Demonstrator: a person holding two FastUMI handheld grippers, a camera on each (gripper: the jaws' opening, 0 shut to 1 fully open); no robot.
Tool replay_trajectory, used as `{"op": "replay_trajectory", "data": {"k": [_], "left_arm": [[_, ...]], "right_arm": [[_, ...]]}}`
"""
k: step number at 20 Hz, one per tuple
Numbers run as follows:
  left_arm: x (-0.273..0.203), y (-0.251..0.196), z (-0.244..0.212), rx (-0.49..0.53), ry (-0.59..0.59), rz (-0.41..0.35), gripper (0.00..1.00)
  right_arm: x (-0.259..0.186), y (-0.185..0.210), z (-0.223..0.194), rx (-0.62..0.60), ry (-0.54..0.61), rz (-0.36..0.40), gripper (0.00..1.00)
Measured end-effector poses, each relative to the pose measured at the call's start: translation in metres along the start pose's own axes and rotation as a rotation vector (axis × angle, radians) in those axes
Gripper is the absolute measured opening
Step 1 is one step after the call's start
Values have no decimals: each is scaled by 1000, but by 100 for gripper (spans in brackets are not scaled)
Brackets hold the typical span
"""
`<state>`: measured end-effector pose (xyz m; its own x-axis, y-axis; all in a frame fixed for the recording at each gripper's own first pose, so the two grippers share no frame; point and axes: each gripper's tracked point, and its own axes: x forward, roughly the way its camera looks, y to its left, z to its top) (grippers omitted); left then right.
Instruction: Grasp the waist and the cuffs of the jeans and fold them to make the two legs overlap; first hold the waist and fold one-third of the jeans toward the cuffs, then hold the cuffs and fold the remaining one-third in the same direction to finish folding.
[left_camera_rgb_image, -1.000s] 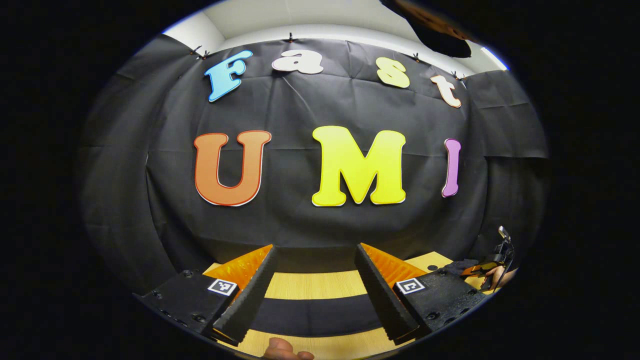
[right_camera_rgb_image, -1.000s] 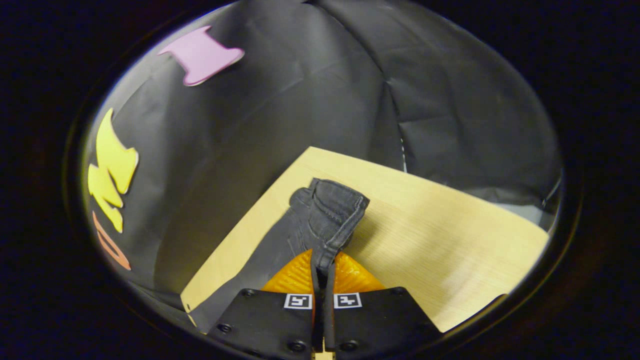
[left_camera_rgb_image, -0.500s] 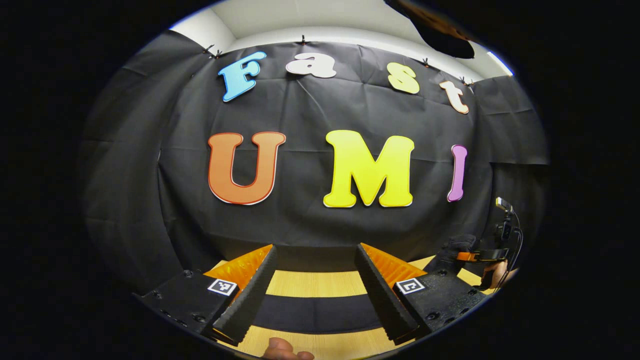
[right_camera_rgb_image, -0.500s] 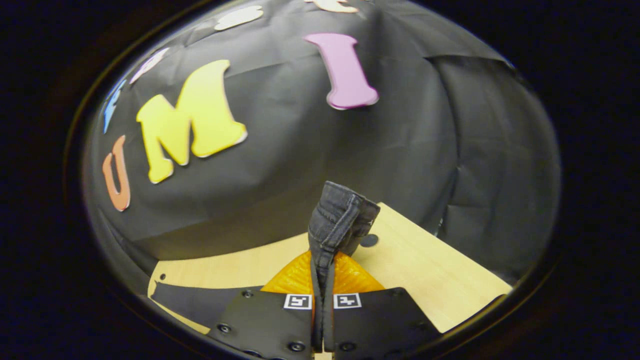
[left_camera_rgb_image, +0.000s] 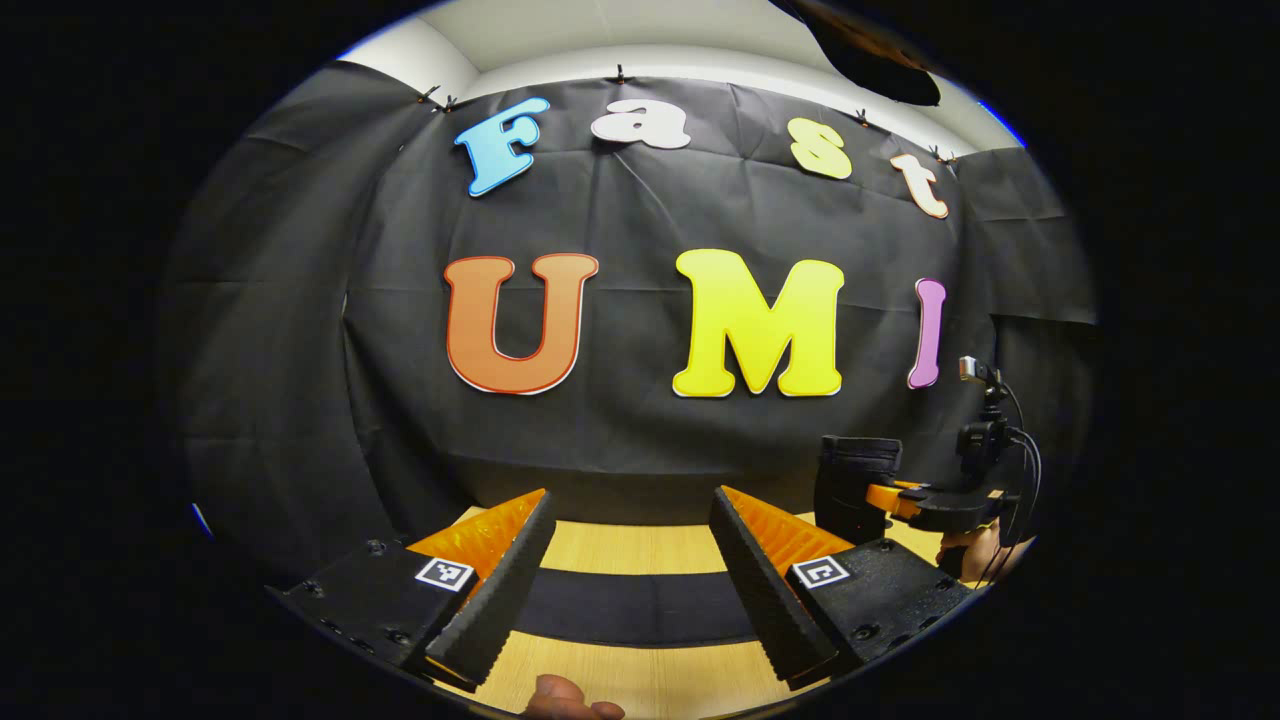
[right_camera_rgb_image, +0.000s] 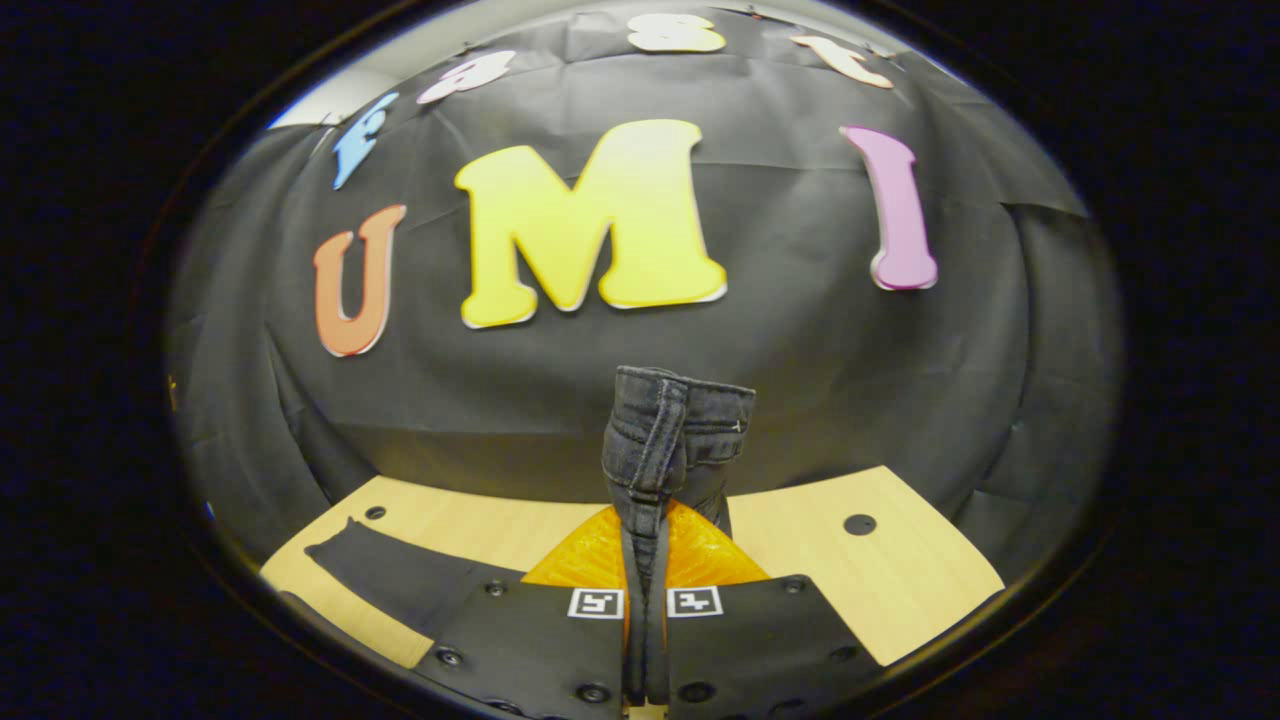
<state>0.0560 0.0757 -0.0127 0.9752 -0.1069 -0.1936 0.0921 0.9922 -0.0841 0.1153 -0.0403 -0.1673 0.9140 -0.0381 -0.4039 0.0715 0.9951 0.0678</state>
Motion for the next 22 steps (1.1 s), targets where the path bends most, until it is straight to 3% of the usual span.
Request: {"op": "replay_trajectory", "data": {"k": [1,2,7,12,18,22], "left_arm": [[-3,4,-1,2,4,10,94],[-7,9,-2,2,7,21,100],[-22,29,-3,-8,14,83,100],[-36,49,-8,-5,23,147,100],[-46,55,-24,11,63,180,99],[-47,56,-28,21,72,180,99]], "right_arm": [[2,13,-5,-26,7,19,1],[5,25,-9,-41,11,38,1],[14,76,-54,-58,85,99,1],[33,129,-132,-107,207,146,1],[37,150,-202,-141,337,163,1],[33,163,-239,-95,448,247,11]]}}
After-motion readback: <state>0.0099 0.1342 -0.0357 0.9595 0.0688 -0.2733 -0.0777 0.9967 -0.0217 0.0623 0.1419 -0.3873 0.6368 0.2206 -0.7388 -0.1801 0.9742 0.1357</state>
